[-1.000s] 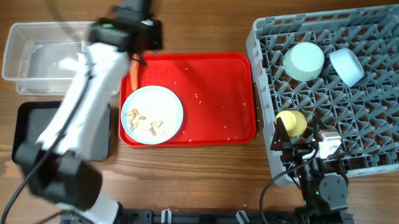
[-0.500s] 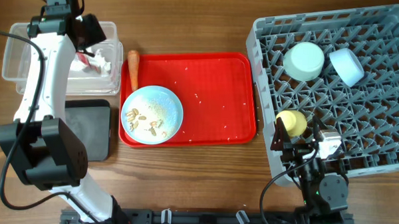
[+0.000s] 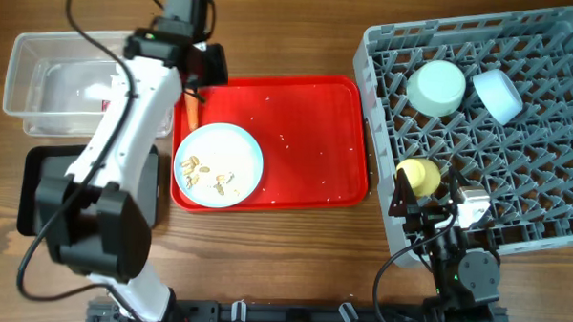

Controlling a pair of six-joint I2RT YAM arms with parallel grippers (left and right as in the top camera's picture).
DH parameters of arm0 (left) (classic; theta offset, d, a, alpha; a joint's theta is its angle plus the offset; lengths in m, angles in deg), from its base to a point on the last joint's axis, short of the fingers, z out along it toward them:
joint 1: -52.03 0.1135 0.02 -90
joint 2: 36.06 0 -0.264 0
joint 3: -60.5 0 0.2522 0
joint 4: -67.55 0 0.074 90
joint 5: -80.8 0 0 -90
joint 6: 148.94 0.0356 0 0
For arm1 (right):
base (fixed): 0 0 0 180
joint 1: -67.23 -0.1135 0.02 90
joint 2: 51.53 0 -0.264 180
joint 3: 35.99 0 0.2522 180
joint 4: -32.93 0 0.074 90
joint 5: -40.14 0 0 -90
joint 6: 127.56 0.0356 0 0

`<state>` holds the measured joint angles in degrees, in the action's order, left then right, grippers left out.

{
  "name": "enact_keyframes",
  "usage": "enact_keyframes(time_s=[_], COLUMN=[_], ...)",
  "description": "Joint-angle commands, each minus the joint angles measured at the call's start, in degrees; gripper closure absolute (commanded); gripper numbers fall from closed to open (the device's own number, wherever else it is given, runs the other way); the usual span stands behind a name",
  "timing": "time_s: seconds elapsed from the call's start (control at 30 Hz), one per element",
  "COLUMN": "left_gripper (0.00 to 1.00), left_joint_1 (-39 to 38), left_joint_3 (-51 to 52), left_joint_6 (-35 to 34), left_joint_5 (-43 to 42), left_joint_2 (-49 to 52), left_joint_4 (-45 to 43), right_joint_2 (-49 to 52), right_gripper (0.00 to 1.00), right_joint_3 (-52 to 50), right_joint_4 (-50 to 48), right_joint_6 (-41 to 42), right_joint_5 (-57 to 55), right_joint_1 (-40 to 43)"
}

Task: Sort waste into correct bins and load items into the dishwasher rack
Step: 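Reach the left gripper toward the carrot on the red tray, then close the left gripper on the orange carrot and lift it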

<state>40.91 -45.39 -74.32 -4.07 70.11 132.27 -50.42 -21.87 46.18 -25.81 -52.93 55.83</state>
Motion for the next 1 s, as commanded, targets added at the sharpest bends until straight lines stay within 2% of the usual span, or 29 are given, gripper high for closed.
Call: enact_keyframes(time_s=[0.0,0.07,0.2,0.37,0.47,0.6,0.73,0.87,0.9,0.97], left_gripper=[0.39,0.34,0.31,0.31,0.37,0.39,0.51,0.73,0.76,0.73], left_joint_1=[0.85,0.90,0.90,0.92,1.01,1.11,1.38,1.36,1.36,1.40], left_joint_3=[3.32,3.32,3.32,3.32,3.32,3.32,3.32,3.19,3.17,2.91], left_joint_6=[-1.84,-1.84,-1.77,-1.81,-1.81,-1.81,-1.81,-1.81,-1.81,-1.79], left_joint_5=[4.81,5.29,8.24,11.82,12.20,14.32,13.40,10.54,10.58,10.82], left_joint_2=[5.77,7.78,11.28,14.82,16.04,17.86,19.10,17.81,17.16,14.73], left_joint_4=[-2.54,-3.32,-5.03,-7.61,-7.96,-7.93,-9.25,-11.13,-11.21,-11.63], right_joint_2=[-0.09,-0.09,-0.09,-0.09,-0.09,-0.09,-0.09,-0.09,-0.09,-0.09], right_gripper=[0.00,0.00,0.00,0.00,0.00,0.00,0.00,0.00,0.00,0.00], right_joint_3=[-0.07,-0.07,-0.07,-0.07,-0.07,-0.07,-0.07,-0.07,-0.07,-0.07], right_joint_4=[-0.26,-0.26,-0.26,-0.26,-0.26,-0.26,-0.26,-0.26,-0.26,-0.26], right_joint_6=[0.42,0.42,0.42,0.44,0.46,0.42,0.42,0.44,0.42,0.42], right_joint_5=[0.09,0.09,0.09,0.09,0.09,0.09,0.09,0.09,0.09,0.09], right_joint_1=[0.33,0.35,0.35,0.35,0.35,0.35,0.35,0.35,0.33,0.35])
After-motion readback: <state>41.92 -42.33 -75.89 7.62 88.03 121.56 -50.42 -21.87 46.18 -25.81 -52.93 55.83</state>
